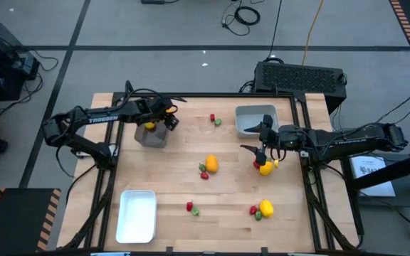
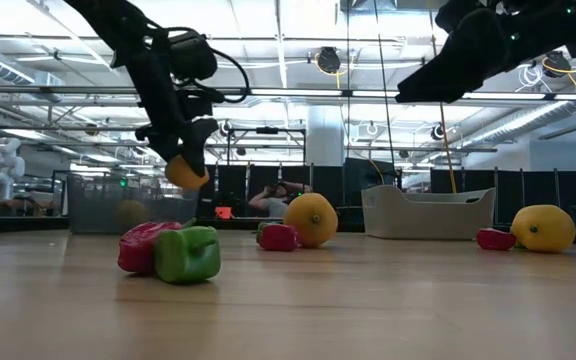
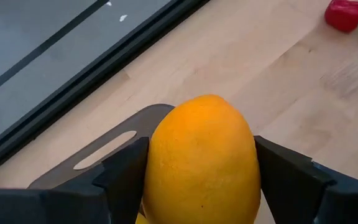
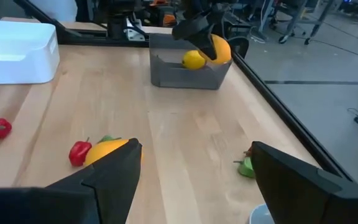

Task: Sort produce into baskets
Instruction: Put the lemon into the black bin

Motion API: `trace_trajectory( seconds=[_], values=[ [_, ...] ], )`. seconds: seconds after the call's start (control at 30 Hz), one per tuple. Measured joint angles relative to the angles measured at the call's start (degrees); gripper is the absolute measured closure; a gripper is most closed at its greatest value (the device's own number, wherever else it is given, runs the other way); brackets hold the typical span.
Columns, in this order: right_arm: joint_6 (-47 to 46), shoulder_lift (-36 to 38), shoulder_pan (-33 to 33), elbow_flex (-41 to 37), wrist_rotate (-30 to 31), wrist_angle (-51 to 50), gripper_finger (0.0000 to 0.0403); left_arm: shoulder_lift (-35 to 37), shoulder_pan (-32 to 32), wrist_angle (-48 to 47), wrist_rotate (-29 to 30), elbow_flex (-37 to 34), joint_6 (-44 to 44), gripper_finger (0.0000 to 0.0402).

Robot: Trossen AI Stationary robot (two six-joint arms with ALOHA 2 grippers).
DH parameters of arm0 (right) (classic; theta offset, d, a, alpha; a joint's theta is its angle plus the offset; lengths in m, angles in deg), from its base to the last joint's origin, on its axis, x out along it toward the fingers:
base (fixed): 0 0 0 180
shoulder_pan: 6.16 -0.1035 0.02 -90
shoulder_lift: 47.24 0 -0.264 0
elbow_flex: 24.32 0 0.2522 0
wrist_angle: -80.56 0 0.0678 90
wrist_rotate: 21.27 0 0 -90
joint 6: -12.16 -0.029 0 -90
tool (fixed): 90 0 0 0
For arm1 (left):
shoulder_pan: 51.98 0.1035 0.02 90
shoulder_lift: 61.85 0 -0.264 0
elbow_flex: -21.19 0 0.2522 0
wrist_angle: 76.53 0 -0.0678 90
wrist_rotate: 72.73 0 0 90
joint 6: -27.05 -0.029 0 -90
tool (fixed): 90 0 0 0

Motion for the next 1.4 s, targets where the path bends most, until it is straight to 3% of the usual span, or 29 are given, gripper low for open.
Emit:
trace_trajectory(
  seconds=[0.53,0.83,1.1,1.27,1.4],
  values=[
    [-4.20,-0.01,-0.15,0.00,-0.25,0.63,0.0112,0.00,0.59,-1.70,-3.10,0.00,0.51,0.0127],
    [-5.54,-0.01,-0.16,0.00,-0.37,-0.99,0.0112,0.00,2.29,-3.35,-3.15,0.01,0.45,0.0066],
    [-2.56,-0.01,-0.15,0.00,-0.20,-0.47,0.0112,0.28,2.39,-7.11,-3.26,3.96,0.45,0.0056],
    [-1.60,-0.01,-0.15,0.00,-0.16,1.52,0.0112,1.19,-0.68,-5.76,-9.35,7.65,0.56,0.0056],
    [-2.68,0.01,-0.15,0.00,-0.26,2.15,0.0112,1.40,-6.94,1.09,-16.92,8.11,0.77,0.0056]
  ],
)
